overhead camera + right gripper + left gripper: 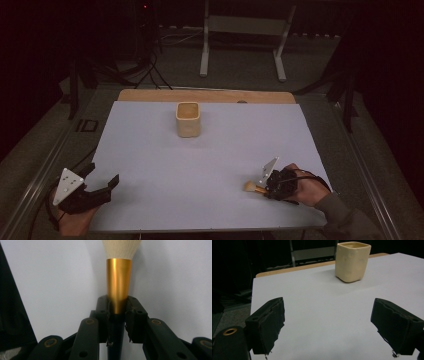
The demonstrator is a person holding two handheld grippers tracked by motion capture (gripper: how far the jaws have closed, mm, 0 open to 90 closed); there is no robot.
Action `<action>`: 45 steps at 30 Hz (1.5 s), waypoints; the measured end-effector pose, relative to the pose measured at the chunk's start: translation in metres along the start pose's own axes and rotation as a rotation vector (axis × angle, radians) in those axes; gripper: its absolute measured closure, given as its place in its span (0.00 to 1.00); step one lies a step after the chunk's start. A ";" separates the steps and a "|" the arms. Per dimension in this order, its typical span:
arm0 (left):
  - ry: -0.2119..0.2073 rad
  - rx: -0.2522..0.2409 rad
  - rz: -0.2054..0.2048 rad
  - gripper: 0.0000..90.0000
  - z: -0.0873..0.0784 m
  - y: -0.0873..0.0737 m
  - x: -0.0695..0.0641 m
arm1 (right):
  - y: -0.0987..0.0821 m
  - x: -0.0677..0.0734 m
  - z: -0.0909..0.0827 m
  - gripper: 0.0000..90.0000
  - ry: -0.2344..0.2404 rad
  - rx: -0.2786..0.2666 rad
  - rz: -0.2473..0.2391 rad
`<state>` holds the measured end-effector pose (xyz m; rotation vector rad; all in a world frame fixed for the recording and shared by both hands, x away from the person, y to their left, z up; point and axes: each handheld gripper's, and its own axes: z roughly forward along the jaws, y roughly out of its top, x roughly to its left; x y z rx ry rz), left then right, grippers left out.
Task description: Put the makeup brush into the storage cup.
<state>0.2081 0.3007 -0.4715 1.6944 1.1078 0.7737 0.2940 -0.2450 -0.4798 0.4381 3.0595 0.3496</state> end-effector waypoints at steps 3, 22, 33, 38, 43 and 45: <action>-0.001 -0.001 0.000 0.14 0.000 0.000 0.000 | 0.001 -0.001 -0.003 0.82 -0.006 -0.029 0.009; -0.002 -0.003 0.004 0.15 0.000 0.000 0.000 | 0.008 -0.009 -0.021 0.82 -0.048 -0.199 0.045; -0.004 -0.006 0.005 0.15 -0.001 0.000 0.000 | 0.007 -0.013 -0.032 0.82 -0.082 -0.291 0.077; -0.004 -0.005 0.002 0.15 -0.001 0.000 0.000 | 0.006 -0.017 -0.034 0.82 -0.092 -0.346 0.105; -0.003 -0.004 0.003 0.15 0.000 0.000 0.000 | 0.004 -0.020 -0.037 0.82 -0.115 -0.399 0.130; -0.003 -0.005 0.003 0.15 0.000 0.000 0.000 | 0.004 -0.021 -0.039 0.82 -0.114 -0.418 0.137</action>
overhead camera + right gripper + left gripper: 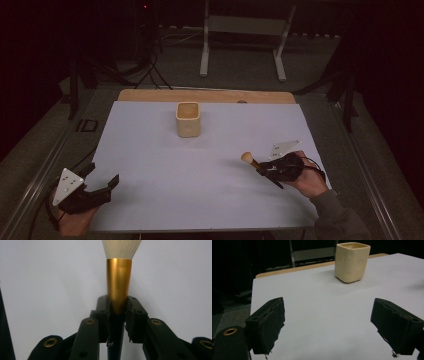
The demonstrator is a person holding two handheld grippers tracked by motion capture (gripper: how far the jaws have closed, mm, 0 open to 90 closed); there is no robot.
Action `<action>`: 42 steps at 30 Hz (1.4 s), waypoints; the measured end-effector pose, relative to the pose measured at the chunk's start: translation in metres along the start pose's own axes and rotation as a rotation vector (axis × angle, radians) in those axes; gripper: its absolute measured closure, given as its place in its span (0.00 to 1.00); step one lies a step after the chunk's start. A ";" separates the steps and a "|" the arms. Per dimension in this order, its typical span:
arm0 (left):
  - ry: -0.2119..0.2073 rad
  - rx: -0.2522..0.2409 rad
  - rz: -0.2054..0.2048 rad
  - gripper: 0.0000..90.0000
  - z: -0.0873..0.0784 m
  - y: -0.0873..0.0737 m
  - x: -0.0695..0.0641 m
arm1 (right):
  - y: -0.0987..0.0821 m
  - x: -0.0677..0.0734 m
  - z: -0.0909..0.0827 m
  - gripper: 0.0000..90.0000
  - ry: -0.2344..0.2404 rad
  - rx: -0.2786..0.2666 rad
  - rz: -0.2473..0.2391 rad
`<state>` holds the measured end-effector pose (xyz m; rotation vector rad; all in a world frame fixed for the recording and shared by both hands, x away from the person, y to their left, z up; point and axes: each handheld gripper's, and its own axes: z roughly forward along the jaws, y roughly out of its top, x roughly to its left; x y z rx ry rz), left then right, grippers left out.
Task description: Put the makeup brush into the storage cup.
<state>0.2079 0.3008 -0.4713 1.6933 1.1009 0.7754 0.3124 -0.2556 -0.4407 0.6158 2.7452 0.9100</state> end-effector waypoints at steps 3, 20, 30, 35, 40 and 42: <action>0.000 0.002 0.000 0.15 0.000 0.000 0.000 | 0.001 -0.001 -0.002 0.82 -0.009 -0.027 0.006; 0.001 0.001 0.000 0.14 0.000 0.000 0.000 | 0.009 0.000 -0.005 0.82 -0.010 -0.138 0.034; 0.000 0.001 0.000 0.14 0.000 0.000 0.000 | 0.015 -0.002 -0.007 0.82 -0.042 -0.220 0.059; -0.003 0.004 0.000 0.14 0.000 0.000 0.000 | 0.017 -0.004 -0.008 0.82 -0.063 -0.268 0.079; -0.002 0.003 -0.002 0.14 0.000 0.000 0.000 | 0.019 -0.006 -0.008 0.82 -0.065 -0.297 0.097; -0.003 0.003 -0.001 0.14 0.000 0.000 0.000 | 0.019 -0.007 -0.008 0.82 -0.066 -0.302 0.100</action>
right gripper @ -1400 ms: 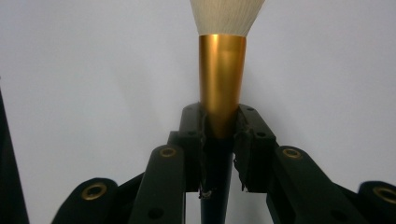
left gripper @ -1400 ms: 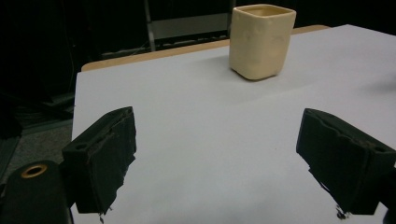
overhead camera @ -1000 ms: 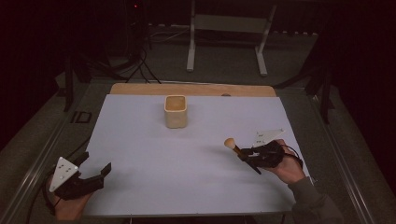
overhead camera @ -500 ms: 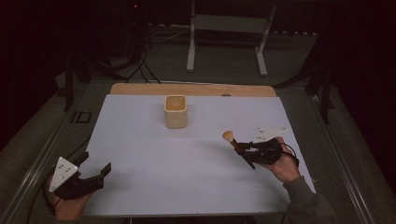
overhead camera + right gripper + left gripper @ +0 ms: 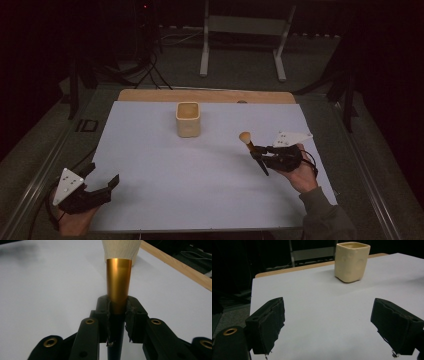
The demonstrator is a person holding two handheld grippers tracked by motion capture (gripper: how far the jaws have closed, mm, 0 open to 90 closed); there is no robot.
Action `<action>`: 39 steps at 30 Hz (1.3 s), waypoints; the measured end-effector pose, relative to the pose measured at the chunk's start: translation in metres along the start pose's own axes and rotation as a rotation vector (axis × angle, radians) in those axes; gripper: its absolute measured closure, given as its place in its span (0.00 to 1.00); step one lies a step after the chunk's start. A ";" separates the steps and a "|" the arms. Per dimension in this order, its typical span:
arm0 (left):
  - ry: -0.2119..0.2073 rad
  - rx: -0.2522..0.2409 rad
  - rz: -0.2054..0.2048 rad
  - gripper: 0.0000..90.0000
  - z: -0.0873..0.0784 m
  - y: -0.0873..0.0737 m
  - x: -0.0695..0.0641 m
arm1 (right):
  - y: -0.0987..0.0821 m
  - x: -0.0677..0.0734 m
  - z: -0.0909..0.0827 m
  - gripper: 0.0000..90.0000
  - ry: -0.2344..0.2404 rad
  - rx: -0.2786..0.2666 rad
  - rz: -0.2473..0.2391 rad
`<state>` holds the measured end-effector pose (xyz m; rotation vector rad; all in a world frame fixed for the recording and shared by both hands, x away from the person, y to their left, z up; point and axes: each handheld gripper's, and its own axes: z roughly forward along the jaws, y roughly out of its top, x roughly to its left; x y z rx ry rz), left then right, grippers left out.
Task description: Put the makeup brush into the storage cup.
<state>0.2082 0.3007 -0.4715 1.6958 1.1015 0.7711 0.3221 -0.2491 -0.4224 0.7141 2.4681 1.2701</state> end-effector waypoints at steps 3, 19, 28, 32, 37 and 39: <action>0.001 -0.002 -0.001 0.14 0.000 0.000 0.000 | 0.002 -0.001 0.001 0.82 -0.011 -0.024 0.009; -0.003 0.000 0.000 0.14 0.000 0.000 0.000 | 0.010 -0.003 0.007 0.82 -0.039 -0.097 0.045; -0.001 -0.002 -0.002 0.14 0.000 0.000 0.000 | 0.015 -0.007 0.010 0.82 -0.056 -0.140 0.071; -0.001 -0.001 -0.001 0.14 0.000 0.000 0.000 | 0.019 -0.007 0.012 0.82 -0.064 -0.154 0.073; -0.002 -0.001 -0.001 0.14 0.000 0.000 0.000 | 0.022 -0.008 0.013 0.82 -0.067 -0.172 0.079; -0.003 -0.002 -0.001 0.14 0.000 0.000 0.000 | 0.023 -0.008 0.015 0.82 -0.070 -0.183 0.081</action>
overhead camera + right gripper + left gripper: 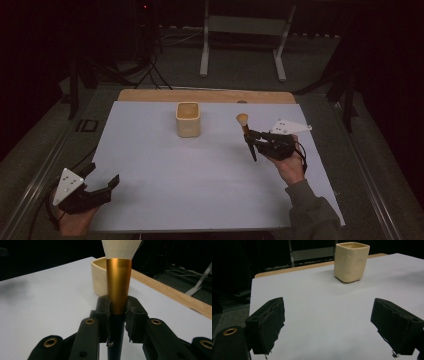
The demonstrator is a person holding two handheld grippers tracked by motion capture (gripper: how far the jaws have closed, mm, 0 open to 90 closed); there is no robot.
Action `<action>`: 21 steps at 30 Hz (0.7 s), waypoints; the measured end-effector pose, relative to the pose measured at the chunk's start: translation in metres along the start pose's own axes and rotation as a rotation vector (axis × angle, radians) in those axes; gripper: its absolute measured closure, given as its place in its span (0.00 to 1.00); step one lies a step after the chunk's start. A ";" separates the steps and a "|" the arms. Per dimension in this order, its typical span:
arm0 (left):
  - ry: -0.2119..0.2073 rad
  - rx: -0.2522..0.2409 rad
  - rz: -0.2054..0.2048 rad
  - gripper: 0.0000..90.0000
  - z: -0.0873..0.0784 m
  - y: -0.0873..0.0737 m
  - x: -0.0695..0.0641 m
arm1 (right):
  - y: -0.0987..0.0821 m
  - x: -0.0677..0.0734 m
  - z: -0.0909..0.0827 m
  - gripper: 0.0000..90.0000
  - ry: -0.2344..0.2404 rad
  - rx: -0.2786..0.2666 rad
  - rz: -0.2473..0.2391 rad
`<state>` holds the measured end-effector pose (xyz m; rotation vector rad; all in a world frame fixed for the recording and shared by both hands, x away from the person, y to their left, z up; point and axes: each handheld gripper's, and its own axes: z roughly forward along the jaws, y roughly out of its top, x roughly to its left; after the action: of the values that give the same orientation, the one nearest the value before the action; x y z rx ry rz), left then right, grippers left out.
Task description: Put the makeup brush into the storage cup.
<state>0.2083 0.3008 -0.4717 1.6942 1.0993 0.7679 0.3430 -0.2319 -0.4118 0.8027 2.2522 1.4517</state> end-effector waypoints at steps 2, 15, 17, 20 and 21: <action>0.000 0.001 0.000 0.14 0.000 0.000 0.000 | 0.001 -0.001 0.002 0.82 -0.001 0.001 0.000; -0.002 0.002 0.000 0.14 0.000 0.000 0.000 | 0.009 -0.003 0.014 0.82 -0.009 -0.017 -0.009; -0.001 0.002 0.001 0.14 0.000 0.000 0.000 | 0.011 -0.003 0.015 0.82 -0.013 -0.023 -0.009; -0.001 0.000 -0.001 0.14 0.000 0.000 0.000 | 0.012 -0.004 0.017 0.82 -0.011 -0.029 -0.013; -0.001 0.000 -0.001 0.14 0.000 0.000 0.000 | 0.012 -0.004 0.017 0.82 -0.011 -0.029 -0.013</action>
<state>0.2084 0.3008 -0.4719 1.6942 1.0990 0.7663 0.3592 -0.2183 -0.4077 0.7842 2.2187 1.4678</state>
